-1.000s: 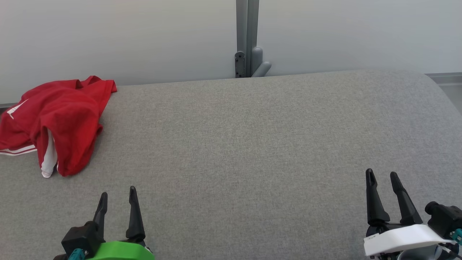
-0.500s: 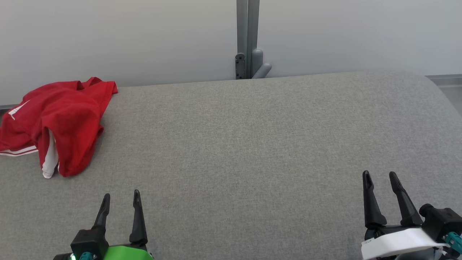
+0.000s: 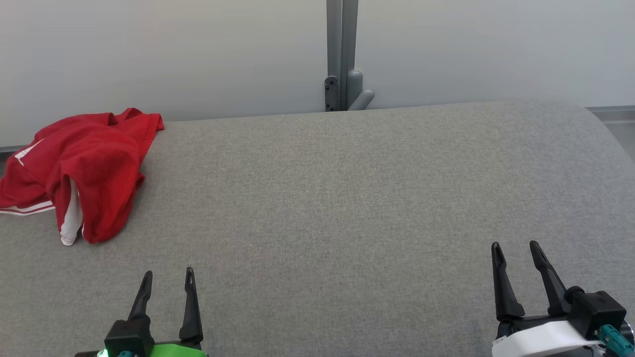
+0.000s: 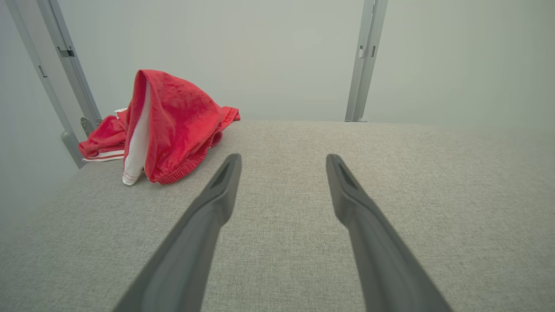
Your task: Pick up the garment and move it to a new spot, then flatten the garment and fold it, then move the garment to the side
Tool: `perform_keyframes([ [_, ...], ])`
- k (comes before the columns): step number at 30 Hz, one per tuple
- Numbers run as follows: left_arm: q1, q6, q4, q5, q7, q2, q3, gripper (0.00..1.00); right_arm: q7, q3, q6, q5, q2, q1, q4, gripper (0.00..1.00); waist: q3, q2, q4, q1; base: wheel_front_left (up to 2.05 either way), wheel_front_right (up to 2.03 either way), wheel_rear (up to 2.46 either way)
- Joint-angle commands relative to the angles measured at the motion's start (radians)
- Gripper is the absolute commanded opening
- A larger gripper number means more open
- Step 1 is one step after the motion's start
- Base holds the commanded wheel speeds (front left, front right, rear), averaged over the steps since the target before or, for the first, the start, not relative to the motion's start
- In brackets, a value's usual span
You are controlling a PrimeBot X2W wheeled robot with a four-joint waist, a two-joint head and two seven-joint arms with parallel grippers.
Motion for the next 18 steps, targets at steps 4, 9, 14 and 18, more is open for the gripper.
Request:
perform_keyframes([
  [4, 0.012, 0.000, 0.003, 0.004, -0.007, 0.007, 0.004, 1.00, -0.007, 0.002, 0.000, -0.013, -0.005, 0.010, 0.008, 1.00, -0.002, 0.0000, 0.001, 0.0000, 0.00, 0.00, 0.00],
  [9, 0.012, -0.002, 0.007, -0.006, -0.007, 0.007, 0.004, 1.00, -0.007, 0.001, 0.000, -0.014, -0.005, 0.012, 0.013, 1.00, -0.002, 0.0000, 0.000, 0.0000, 0.00, 0.00, 0.00],
  [14, 0.005, -0.005, 0.013, -0.017, -0.007, 0.007, 0.005, 1.00, -0.007, -0.005, 0.000, -0.013, -0.004, 0.009, 0.018, 1.00, -0.001, 0.0000, -0.001, 0.0000, 0.00, 0.00, 0.00],
  [18, 0.001, -0.005, 0.016, -0.020, -0.007, 0.007, 0.005, 1.00, -0.007, -0.008, 0.000, -0.014, -0.005, 0.006, 0.021, 1.00, -0.001, 0.0000, 0.000, 0.0000, 0.00, 0.00, 0.00],
])
